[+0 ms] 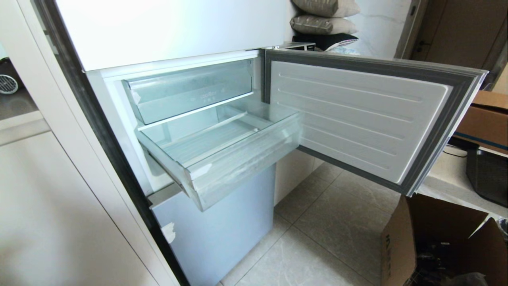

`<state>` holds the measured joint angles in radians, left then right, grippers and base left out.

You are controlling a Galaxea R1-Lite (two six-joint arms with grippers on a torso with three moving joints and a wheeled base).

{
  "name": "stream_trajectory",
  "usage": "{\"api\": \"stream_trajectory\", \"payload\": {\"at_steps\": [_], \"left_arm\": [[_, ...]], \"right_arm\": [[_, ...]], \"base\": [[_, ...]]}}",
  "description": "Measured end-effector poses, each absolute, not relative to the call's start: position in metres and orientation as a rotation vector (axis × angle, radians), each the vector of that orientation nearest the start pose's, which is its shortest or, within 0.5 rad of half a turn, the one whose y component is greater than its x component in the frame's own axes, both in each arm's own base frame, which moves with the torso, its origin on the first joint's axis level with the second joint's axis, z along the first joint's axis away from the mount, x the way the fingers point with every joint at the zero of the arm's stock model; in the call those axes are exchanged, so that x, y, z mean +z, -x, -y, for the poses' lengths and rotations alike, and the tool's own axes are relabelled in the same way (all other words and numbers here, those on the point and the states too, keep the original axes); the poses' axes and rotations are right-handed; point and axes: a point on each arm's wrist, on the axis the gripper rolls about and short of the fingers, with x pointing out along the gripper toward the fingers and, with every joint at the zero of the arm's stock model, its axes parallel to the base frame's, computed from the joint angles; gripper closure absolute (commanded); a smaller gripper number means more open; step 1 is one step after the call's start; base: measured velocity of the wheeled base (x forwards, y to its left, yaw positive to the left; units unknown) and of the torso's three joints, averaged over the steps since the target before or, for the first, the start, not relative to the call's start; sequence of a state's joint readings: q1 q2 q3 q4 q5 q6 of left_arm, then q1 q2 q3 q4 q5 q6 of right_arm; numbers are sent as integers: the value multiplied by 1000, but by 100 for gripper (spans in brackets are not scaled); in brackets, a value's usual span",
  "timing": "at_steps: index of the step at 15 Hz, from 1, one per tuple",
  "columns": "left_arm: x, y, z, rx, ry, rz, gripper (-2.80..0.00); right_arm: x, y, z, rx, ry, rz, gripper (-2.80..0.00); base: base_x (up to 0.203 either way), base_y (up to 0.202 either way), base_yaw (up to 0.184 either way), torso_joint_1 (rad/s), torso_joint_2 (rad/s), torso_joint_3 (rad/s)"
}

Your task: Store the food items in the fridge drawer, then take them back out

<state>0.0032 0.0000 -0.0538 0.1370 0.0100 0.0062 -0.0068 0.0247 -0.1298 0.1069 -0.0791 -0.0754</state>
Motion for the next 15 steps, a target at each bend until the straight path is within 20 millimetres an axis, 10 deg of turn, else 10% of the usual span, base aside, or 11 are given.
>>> {"api": "stream_trajectory", "payload": {"at_steps": [5,10,15], "left_arm": [[76,27,0,13,-7,-83,0],[76,27,0,13,-6,-84,0],[76,27,0,13,-7,-84,0]], "right_arm": [[156,6,5,-232,-8,-184,0],[192,-93,13,-351,-154,-306,0],[214,-178,81,-613,-215,-250,0]], "base": [[0,0,0,0,0,0],[0,0,0,0,0,0],[0,0,0,0,0,0]]}}
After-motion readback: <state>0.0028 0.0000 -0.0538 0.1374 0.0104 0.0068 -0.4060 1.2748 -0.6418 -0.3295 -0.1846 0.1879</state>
